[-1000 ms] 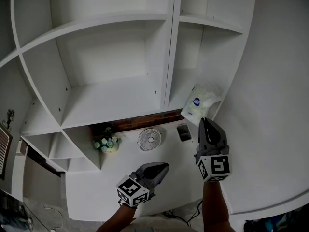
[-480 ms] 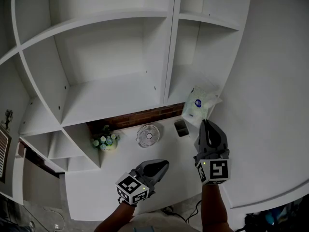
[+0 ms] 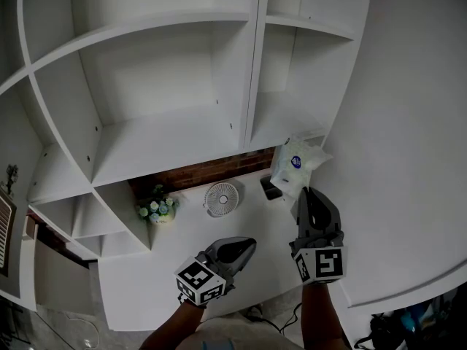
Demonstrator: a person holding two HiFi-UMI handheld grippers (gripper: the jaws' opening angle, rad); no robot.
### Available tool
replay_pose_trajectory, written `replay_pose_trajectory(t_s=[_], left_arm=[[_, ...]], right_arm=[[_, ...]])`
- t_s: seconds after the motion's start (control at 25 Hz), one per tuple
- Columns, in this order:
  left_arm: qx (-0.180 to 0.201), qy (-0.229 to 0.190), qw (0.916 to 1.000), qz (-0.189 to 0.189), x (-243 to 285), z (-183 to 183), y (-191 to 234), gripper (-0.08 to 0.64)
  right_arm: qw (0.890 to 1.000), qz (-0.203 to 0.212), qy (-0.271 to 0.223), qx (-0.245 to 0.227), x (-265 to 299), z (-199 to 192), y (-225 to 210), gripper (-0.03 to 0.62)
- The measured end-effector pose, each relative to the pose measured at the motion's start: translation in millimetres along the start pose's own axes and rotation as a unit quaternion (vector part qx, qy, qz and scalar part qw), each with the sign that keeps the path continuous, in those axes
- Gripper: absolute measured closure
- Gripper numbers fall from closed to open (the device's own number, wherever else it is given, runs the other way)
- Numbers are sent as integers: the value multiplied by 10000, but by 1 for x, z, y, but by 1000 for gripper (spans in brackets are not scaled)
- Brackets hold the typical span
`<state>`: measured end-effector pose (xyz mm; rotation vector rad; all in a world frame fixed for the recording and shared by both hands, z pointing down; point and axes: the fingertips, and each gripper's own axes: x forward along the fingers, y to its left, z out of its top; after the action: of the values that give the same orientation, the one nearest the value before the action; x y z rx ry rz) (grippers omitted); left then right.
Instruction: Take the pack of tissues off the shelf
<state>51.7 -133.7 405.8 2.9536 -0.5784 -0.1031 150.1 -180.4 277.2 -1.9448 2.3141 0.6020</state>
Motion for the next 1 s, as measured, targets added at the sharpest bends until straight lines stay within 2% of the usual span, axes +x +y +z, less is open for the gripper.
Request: replay_pose_trajectory(t_s=[0.48,1.0], left_arm=[[-41,70,10000,-2,-7,-8,-7,546],[-173,138,9997,91,-12,-19,5,546]], right_arm=[[9994,163,254,178,-18,-24,22,575],[9962,373,665,410,-15,-66,47,575]])
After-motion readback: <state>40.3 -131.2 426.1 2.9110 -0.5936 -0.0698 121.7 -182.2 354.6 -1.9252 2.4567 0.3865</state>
